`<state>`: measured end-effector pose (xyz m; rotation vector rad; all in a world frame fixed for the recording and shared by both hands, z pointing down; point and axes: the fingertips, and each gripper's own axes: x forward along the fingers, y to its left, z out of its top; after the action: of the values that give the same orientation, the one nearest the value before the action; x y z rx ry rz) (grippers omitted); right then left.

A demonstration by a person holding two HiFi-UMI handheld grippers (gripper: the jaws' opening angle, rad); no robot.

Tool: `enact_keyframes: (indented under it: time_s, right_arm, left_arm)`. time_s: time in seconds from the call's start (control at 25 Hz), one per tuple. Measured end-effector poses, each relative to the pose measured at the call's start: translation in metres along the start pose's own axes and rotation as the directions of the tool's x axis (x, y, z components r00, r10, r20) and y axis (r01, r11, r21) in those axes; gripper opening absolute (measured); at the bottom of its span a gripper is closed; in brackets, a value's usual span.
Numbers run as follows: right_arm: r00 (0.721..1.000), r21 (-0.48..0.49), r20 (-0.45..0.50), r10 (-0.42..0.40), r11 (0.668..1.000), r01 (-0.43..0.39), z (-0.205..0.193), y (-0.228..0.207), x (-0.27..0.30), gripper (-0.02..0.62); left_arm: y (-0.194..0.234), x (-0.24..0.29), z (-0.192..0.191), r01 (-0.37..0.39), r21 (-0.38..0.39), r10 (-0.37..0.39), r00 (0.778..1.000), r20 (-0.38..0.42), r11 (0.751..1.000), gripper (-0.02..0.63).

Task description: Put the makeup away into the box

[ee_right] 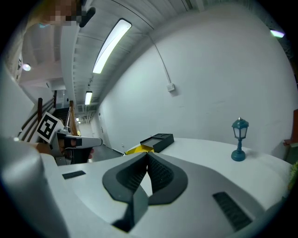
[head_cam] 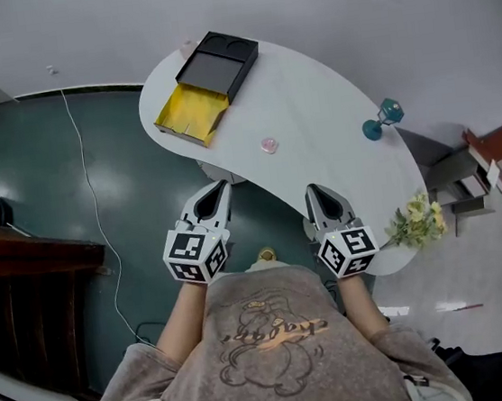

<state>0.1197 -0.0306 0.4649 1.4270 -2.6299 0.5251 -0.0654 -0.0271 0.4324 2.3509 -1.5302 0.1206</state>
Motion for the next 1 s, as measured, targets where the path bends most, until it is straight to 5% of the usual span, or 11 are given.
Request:
enact_keyframes:
  time_s: [0.48, 1.0]
  right_arm:
    - [1.000, 0.020, -0.008, 0.014, 1.000, -0.014, 0.000, -0.019, 0.013, 0.004]
    - [0.998, 0.027, 0.015, -0.062, 0.998, 0.061, 0.015, -0.034, 0.032, 0.003]
  left_arm:
    - [-0.001, 0.020, 0.006, -0.010, 0.017, 0.010, 1.000, -0.008, 1.000, 0.025]
    - [0.013, 0.054, 0.020, 0.059, 0.030, -0.058, 0.998, -0.016, 0.998, 0.026]
